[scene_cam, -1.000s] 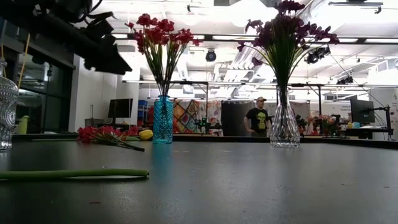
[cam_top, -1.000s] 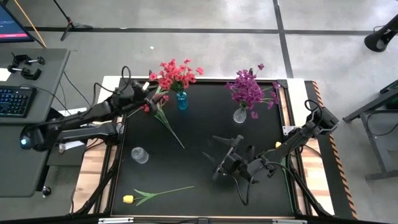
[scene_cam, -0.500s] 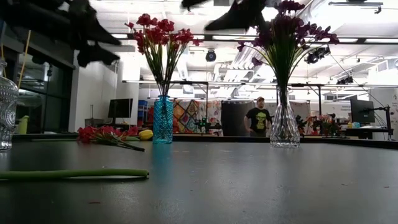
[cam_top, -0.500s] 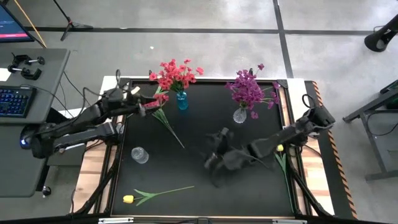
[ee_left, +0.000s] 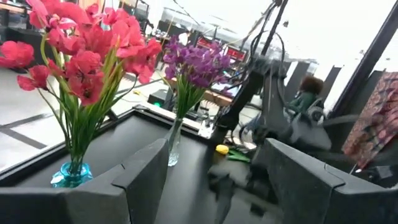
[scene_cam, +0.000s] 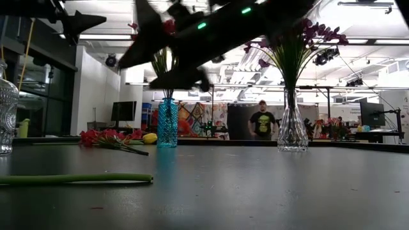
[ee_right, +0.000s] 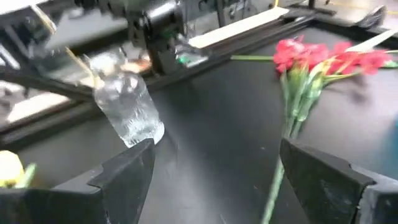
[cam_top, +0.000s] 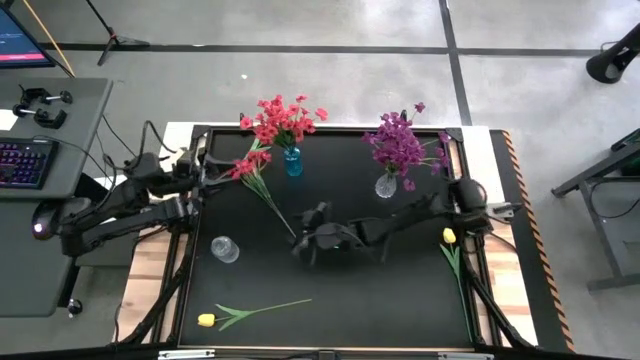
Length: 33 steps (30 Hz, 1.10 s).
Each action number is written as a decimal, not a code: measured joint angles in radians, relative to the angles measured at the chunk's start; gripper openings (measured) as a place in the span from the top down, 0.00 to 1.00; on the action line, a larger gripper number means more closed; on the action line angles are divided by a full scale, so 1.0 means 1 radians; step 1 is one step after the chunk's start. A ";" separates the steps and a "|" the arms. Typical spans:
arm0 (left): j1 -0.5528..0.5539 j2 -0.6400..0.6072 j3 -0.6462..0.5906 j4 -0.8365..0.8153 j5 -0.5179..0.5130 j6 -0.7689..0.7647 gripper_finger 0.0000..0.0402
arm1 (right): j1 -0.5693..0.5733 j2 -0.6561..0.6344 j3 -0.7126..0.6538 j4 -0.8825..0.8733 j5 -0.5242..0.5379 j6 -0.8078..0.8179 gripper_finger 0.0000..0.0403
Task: Sort flowers into vase by color
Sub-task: Put the red flowers into the blue vase
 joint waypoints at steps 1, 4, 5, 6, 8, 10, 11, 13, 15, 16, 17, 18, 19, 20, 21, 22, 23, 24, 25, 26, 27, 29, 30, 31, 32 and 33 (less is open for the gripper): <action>-0.004 -0.004 0.000 0.000 -0.006 -0.004 0.38 | -0.011 0.031 0.041 -0.025 -0.010 -0.008 0.17; -0.014 -0.008 0.000 0.000 -0.019 -0.009 0.38 | -0.041 0.121 0.185 -0.126 -0.010 -0.015 0.17; -0.015 -0.008 0.000 0.000 -0.020 -0.011 0.38 | -0.051 0.149 0.235 -0.167 -0.002 -0.016 0.17; -0.015 -0.008 0.000 0.000 -0.020 -0.012 0.38 | -0.062 0.175 0.286 -0.203 0.007 -0.016 0.17; -0.014 -0.008 0.000 0.000 -0.020 -0.012 0.38 | -0.084 0.228 0.381 -0.277 0.030 -0.014 0.17; -0.014 -0.008 0.000 0.000 -0.020 -0.017 0.38 | -0.103 0.283 0.474 -0.354 0.051 -0.004 0.17; -0.014 -0.008 0.000 0.000 -0.020 -0.021 0.38 | -0.112 0.309 0.521 -0.391 0.052 0.000 0.17; -0.014 -0.008 0.000 0.000 -0.021 -0.021 0.38 | -0.131 0.360 0.605 -0.461 0.051 0.008 0.17; -0.014 -0.008 0.000 0.000 -0.021 -0.021 0.38 | -0.147 0.406 0.676 -0.515 0.051 0.019 0.17; -0.014 -0.008 0.000 0.000 -0.021 -0.021 0.38 | -0.155 0.427 0.706 -0.534 0.050 0.026 0.17; -0.014 -0.008 0.000 0.000 -0.021 -0.021 0.38 | -0.162 0.449 0.732 -0.548 0.048 0.028 0.17; -0.014 -0.008 0.000 0.000 -0.021 -0.021 0.38 | -0.168 0.467 0.752 -0.561 0.048 0.028 0.17; -0.014 -0.008 0.000 0.000 -0.021 -0.021 0.38 | -0.172 0.483 0.770 -0.572 0.048 0.028 0.17; -0.014 -0.008 0.000 -0.001 -0.021 -0.021 0.38 | -0.177 0.498 0.785 -0.579 0.048 0.028 0.17; -0.014 -0.008 0.000 -0.001 -0.021 -0.021 0.38 | -0.181 0.508 0.795 -0.582 0.048 0.031 0.17; -0.014 -0.008 0.000 -0.001 -0.021 -0.021 0.38 | -0.187 0.517 0.801 -0.588 0.048 0.039 0.17; -0.014 -0.008 0.000 -0.001 -0.021 -0.021 0.38 | -0.191 0.524 0.804 -0.588 0.048 0.052 0.17; -0.014 -0.008 0.000 -0.001 -0.021 -0.021 0.38 | -0.196 0.527 0.804 -0.588 0.047 0.064 0.17; -0.014 -0.008 0.000 -0.001 -0.021 -0.021 0.38 | -0.200 0.531 0.804 -0.593 0.047 0.076 0.17; -0.014 -0.008 0.000 -0.001 -0.021 -0.021 0.38 | -0.203 0.533 0.804 -0.596 0.047 0.078 0.17; -0.014 -0.008 0.000 -0.001 -0.021 -0.021 0.38 | -0.207 0.536 0.803 -0.601 0.047 0.078 0.17; -0.014 -0.008 0.000 -0.001 -0.021 -0.021 0.38 | -0.209 0.537 0.803 -0.606 0.047 0.077 0.17; -0.014 -0.008 0.000 -0.001 -0.021 -0.021 0.38 | -0.210 0.538 0.803 -0.607 0.047 0.071 0.17; -0.014 -0.008 0.000 -0.001 -0.021 -0.023 0.38 | -0.211 0.538 0.803 -0.608 0.047 0.060 0.17; -0.014 -0.008 0.000 -0.001 -0.021 -0.029 0.38 | -0.211 0.538 0.803 -0.608 0.047 0.047 0.17; -0.014 -0.008 0.000 -0.001 -0.021 -0.030 0.38 | -0.211 0.538 0.803 -0.609 0.046 0.026 0.17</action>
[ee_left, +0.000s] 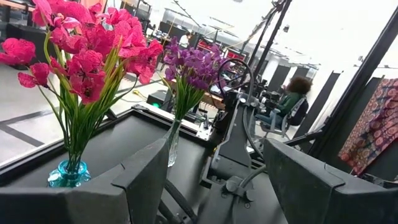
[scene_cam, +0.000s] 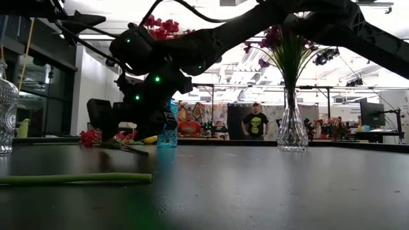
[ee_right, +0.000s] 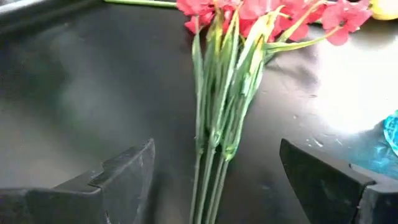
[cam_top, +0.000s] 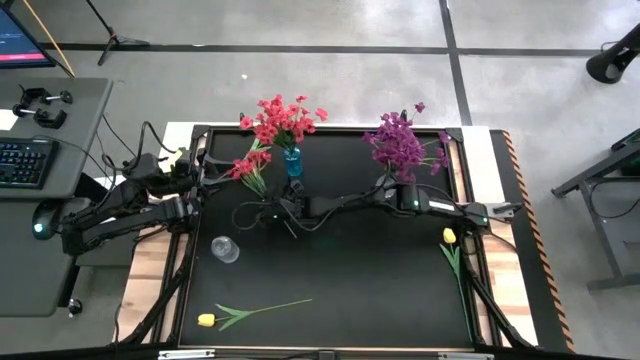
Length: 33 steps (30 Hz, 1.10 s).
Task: Sort flowers into vase by color
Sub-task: Put the red flowers into the blue vase
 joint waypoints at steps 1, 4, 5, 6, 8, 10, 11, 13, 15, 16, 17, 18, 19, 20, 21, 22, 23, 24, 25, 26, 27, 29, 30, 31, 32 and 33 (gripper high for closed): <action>0.000 0.000 0.000 0.000 0.000 -0.001 0.38 | 0.001 0.000 0.000 0.000 -0.001 -0.010 0.17; 0.000 0.000 0.000 0.000 0.000 -0.008 0.38 | 0.002 0.000 0.000 -0.005 -0.005 -0.022 0.17; 0.000 0.000 0.000 0.000 0.000 -0.009 0.38 | 0.002 0.000 0.000 -0.006 -0.012 -0.021 0.17; 0.000 0.000 0.000 0.000 0.000 -0.009 0.38 | 0.002 0.000 0.000 -0.007 -0.021 -0.018 0.17; 0.000 0.000 0.000 0.000 0.000 -0.012 0.38 | 0.002 0.000 -0.001 -0.008 -0.035 -0.018 0.17; 0.000 0.000 0.000 0.000 0.000 -0.024 0.38 | 0.002 0.000 -0.001 -0.009 -0.044 -0.020 0.17; 0.000 0.000 0.000 0.000 0.000 -0.029 0.38 | 0.002 0.000 -0.001 -0.015 -0.045 -0.019 0.17; 0.000 0.000 0.000 0.000 0.000 -0.035 0.38 | 0.002 0.000 -0.001 -0.037 -0.045 -0.018 0.17; 0.000 0.000 0.000 0.001 0.000 -0.045 0.38 | 0.002 0.000 -0.001 -0.062 -0.045 -0.017 0.19; 0.000 0.000 0.000 0.002 0.000 -0.054 0.38 | 0.002 0.000 -0.001 -0.071 -0.046 -0.017 0.20; 0.000 0.000 0.000 0.005 0.000 -0.060 0.38 | 0.002 0.000 -0.001 -0.081 -0.045 -0.016 0.22; 0.000 0.000 0.000 0.010 0.000 -0.061 0.38 | 0.002 0.000 -0.001 -0.086 -0.045 -0.014 0.25; 0.000 0.000 0.000 0.017 0.000 -0.061 0.38 | 0.002 0.000 -0.001 -0.090 -0.045 -0.014 0.28; 0.000 0.000 0.000 0.025 0.000 -0.063 0.38 | 0.002 0.000 -0.001 -0.098 -0.044 -0.016 0.31; 0.000 0.000 0.000 0.035 0.000 -0.068 0.38 | 0.003 0.000 0.000 -0.101 -0.043 -0.024 0.35; 0.000 0.000 0.000 0.042 0.000 -0.073 0.38 | 0.005 0.000 0.000 -0.103 -0.039 -0.038 0.39; 0.000 0.000 0.000 0.049 0.001 -0.078 0.38 | 0.008 0.000 0.000 -0.105 -0.030 -0.058 0.44; 0.000 0.000 0.000 0.055 0.001 -0.078 0.38 | 0.012 0.000 0.000 -0.108 -0.021 -0.084 0.50; 0.000 0.000 0.000 0.056 0.001 -0.079 0.38 | 0.016 0.000 0.000 -0.110 -0.017 -0.112 0.56; 0.000 0.000 0.000 0.056 0.001 -0.080 0.38 | 0.021 -0.001 0.000 -0.118 -0.013 -0.136 0.63; 0.000 0.000 0.000 0.055 0.001 -0.086 0.38 | 0.026 -0.001 0.001 -0.130 -0.006 -0.155 0.70; 0.000 0.000 0.000 0.055 0.008 -0.095 0.38 | 0.040 -0.004 0.001 -0.159 0.011 -0.190 0.87; 0.000 0.000 0.000 0.055 0.010 -0.099 0.38 | 0.046 -0.008 0.001 -0.186 0.016 -0.206 0.93; 0.000 0.000 0.000 0.055 0.011 -0.103 0.38 | 0.053 -0.011 0.001 -0.210 0.022 -0.219 0.96; 0.000 0.000 0.000 0.055 0.010 -0.104 0.38 | 0.061 -0.014 0.001 -0.225 0.029 -0.223 0.97; 0.000 0.000 0.000 0.055 0.011 -0.104 0.38 | 0.068 -0.021 0.001 -0.252 0.036 -0.223 0.96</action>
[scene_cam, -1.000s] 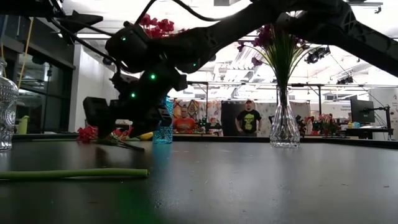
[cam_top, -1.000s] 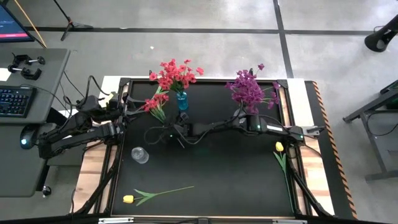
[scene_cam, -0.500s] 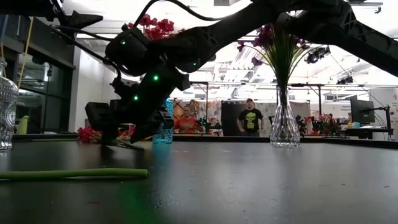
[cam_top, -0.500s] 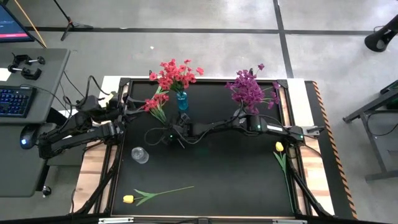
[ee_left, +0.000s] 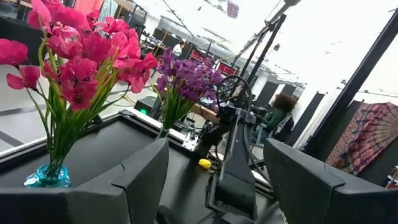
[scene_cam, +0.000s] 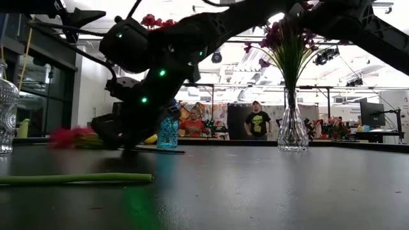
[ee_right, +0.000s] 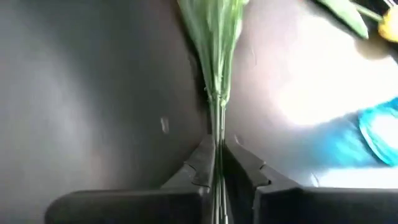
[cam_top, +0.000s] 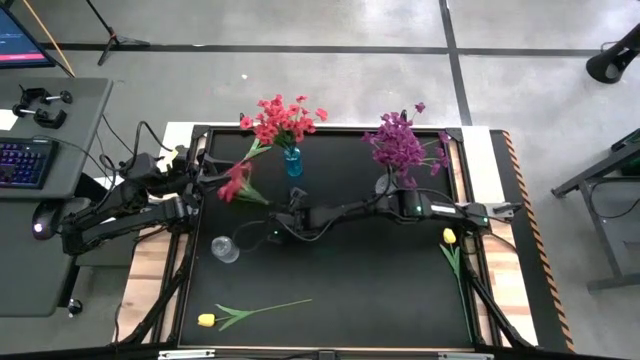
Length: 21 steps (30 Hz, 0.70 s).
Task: Sort flowers into vase by color
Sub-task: Put the red flowers into the blue vase
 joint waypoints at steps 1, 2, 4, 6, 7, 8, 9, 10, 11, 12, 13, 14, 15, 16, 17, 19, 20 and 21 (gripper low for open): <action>0.000 0.000 0.000 0.000 0.000 0.000 0.38 | 0.006 -0.006 0.000 -0.040 0.005 0.003 0.96; 0.000 0.000 0.000 0.001 0.000 0.000 0.38 | 0.015 -0.015 -0.001 -0.080 0.015 0.003 0.97; 0.000 -0.002 0.000 0.002 0.001 0.000 0.38 | 0.039 -0.027 -0.002 -0.150 0.039 0.002 0.99; 0.000 -0.006 0.000 0.006 0.001 0.000 0.38 | 0.065 -0.044 -0.004 -0.226 0.061 0.002 0.99; 0.000 -0.010 0.000 0.006 0.001 0.001 0.38 | 0.079 -0.054 -0.004 -0.260 0.076 0.004 0.99; 0.000 -0.014 0.000 0.006 0.001 0.005 0.38 | 0.094 -0.062 -0.004 -0.299 0.090 0.009 0.99; 0.000 -0.022 0.000 0.005 0.001 0.012 0.38 | 0.109 -0.070 -0.004 -0.336 0.103 0.021 1.00; 0.000 -0.030 0.000 0.005 0.002 0.020 0.38 | 0.124 -0.081 -0.004 -0.377 0.114 0.037 1.00; 0.000 -0.041 0.000 0.005 0.002 0.028 0.38 | 0.139 -0.088 -0.004 -0.426 0.130 0.059 1.00; 0.000 -0.053 0.000 0.005 0.002 0.041 0.38 | 0.155 -0.096 -0.004 -0.470 0.151 0.085 1.00; 0.000 -0.066 0.000 0.007 0.001 0.056 0.38 | 0.171 -0.100 -0.004 -0.519 0.177 0.116 1.00; 0.000 -0.081 0.000 0.005 0.000 0.072 0.38 | 0.188 -0.102 -0.004 -0.573 0.207 0.150 1.00; 0.000 -0.095 0.000 0.005 -0.004 0.082 0.38 | 0.205 -0.103 -0.004 -0.627 0.237 0.189 1.00; 0.000 -0.109 0.000 0.006 -0.005 0.090 0.38 | 0.222 -0.103 -0.004 -0.687 0.264 0.239 1.00; 0.000 -0.122 0.000 0.006 -0.006 0.098 0.38 | 0.239 -0.103 -0.004 -0.749 0.286 0.292 1.00; 0.000 -0.144 0.000 0.006 -0.009 0.106 0.38 | 0.274 -0.105 -0.004 -0.855 0.316 0.401 1.00; 0.000 -0.153 0.000 0.006 -0.009 0.106 0.38 | 0.293 -0.105 -0.004 -0.910 0.330 0.455 1.00; 0.000 -0.160 0.000 0.006 -0.010 0.106 0.38 | 0.312 -0.105 -0.004 -0.952 0.340 0.505 1.00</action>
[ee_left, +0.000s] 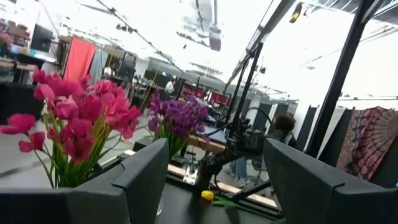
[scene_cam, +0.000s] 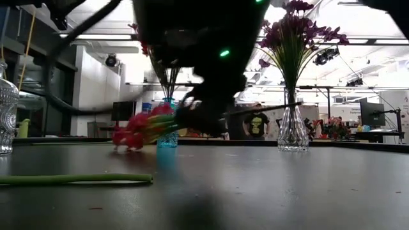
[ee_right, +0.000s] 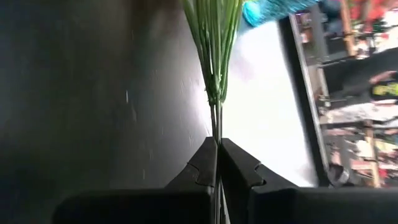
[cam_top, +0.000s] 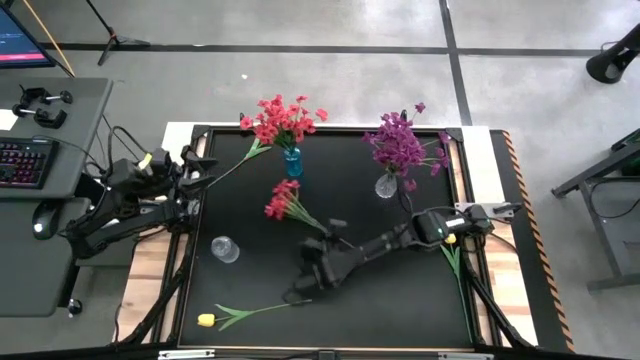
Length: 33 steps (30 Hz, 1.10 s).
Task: Sort flowers into vase by color
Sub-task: Put the red flowers into the blue vase
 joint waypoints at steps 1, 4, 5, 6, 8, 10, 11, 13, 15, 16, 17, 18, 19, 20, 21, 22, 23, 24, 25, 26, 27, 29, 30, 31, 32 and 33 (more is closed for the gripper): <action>0.000 -0.006 0.000 0.000 0.000 0.001 0.38 | 0.019 0.000 0.000 -0.042 0.010 0.045 1.00; 0.000 -0.015 0.000 0.000 0.000 0.002 0.38 | 0.073 0.000 0.000 -0.162 0.025 0.179 1.00; 0.000 -0.016 0.000 0.000 -0.001 0.002 0.38 | 0.091 0.000 0.000 -0.175 0.025 0.219 1.00; 0.000 -0.015 0.000 -0.001 -0.002 0.004 0.38 | 0.108 -0.001 -0.001 -0.171 0.023 0.236 1.00; 0.000 -0.015 0.000 -0.001 -0.005 0.018 0.38 | 0.140 -0.015 -0.017 -0.161 0.016 0.243 1.00; 0.000 -0.014 -0.001 0.001 -0.021 0.022 0.38 | 0.165 -0.034 -0.033 -0.166 0.006 0.300 1.00; 0.000 -0.014 -0.002 -0.001 -0.031 0.022 0.38 | 0.175 -0.052 -0.056 -0.165 0.005 0.327 1.00; 0.000 -0.014 -0.003 -0.001 -0.053 0.024 0.38 | 0.193 -0.102 -0.121 -0.136 0.005 0.365 1.00; 0.000 -0.014 -0.003 0.001 -0.057 0.026 0.38 | 0.207 -0.174 -0.207 -0.093 -0.003 0.402 1.00; 0.000 -0.014 -0.003 0.002 -0.057 0.026 0.38 | 0.212 -0.215 -0.257 -0.063 -0.011 0.415 1.00; 0.000 -0.014 -0.003 0.005 -0.057 0.026 0.38 | 0.219 -0.261 -0.316 -0.011 -0.012 0.421 1.00; 0.000 -0.014 -0.003 0.009 -0.057 0.026 0.38 | 0.223 -0.307 -0.380 0.061 -0.010 0.422 1.00; 0.000 -0.014 -0.003 0.015 -0.057 0.026 0.38 | 0.227 -0.358 -0.448 0.145 -0.008 0.413 1.00; 0.000 -0.014 -0.003 0.019 -0.057 0.026 0.38 | 0.229 -0.409 -0.521 0.253 -0.006 0.382 1.00; 0.000 -0.014 -0.003 0.021 -0.057 0.029 0.38 | 0.229 -0.462 -0.594 0.373 -0.010 0.334 1.00; 0.000 -0.014 -0.003 0.025 -0.057 0.035 0.38 | 0.227 -0.513 -0.671 0.515 -0.015 0.272 1.00; 0.000 -0.014 -0.003 0.029 -0.057 0.043 0.38 | 0.221 -0.561 -0.750 0.676 -0.022 0.196 1.00; 0.000 -0.014 -0.003 0.035 -0.057 0.048 0.38 | 0.213 -0.605 -0.826 0.847 -0.038 0.107 1.00; 0.000 -0.014 -0.003 0.042 -0.057 0.053 0.38 | 0.200 -0.644 -0.902 1.021 -0.058 0.013 1.00; 0.000 -0.011 -0.003 0.048 -0.057 0.059 0.38 | 0.185 -0.676 -0.973 1.199 -0.087 -0.079 1.00; 0.000 -0.006 -0.003 0.055 -0.057 0.065 0.38 | 0.168 -0.703 -1.038 1.379 -0.121 -0.178 1.00; 0.000 0.005 -0.003 0.061 -0.056 0.077 0.38 | 0.135 -0.744 -1.144 1.706 -0.201 -0.353 1.00; 0.000 0.013 -0.005 0.076 -0.054 0.079 0.38 | 0.118 -0.756 -1.184 1.852 -0.245 -0.436 1.00; 0.000 0.020 -0.013 0.102 -0.048 0.079 0.38 | 0.103 -0.768 -1.214 1.979 -0.283 -0.513 1.00; 0.000 0.025 -0.029 0.132 -0.041 0.079 0.38 | 0.092 -0.780 -1.239 2.088 -0.312 -0.588 1.00; 0.000 0.032 -0.049 0.167 -0.032 0.079 0.38 | 0.082 -0.790 -1.253 2.183 -0.335 -0.661 1.00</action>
